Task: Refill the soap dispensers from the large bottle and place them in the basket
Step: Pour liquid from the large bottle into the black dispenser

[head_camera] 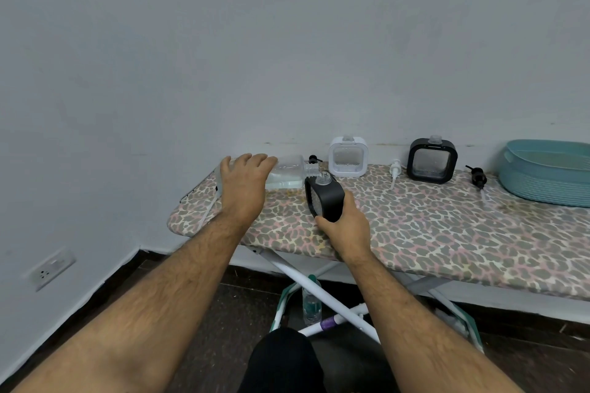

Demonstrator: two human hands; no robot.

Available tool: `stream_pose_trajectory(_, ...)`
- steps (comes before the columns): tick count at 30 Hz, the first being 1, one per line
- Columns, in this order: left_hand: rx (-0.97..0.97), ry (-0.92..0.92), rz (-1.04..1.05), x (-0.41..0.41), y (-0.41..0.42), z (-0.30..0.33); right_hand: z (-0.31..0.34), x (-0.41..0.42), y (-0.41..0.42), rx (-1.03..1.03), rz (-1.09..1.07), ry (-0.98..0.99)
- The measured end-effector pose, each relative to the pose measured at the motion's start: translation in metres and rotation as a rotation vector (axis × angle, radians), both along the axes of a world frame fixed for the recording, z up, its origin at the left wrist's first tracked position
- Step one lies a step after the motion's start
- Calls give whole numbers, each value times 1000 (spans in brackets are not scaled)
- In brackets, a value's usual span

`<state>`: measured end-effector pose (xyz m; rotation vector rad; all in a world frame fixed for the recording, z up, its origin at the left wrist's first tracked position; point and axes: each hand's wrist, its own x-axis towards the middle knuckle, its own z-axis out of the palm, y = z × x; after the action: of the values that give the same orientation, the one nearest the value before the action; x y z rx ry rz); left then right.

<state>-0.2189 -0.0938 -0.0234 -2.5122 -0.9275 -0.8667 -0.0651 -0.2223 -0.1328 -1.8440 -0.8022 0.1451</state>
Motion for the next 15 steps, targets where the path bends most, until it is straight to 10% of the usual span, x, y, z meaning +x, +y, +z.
stream_pose_trajectory(15, -12, -5, -4, 0, -1, 1, 3, -2, -1, -9, -13, -14)
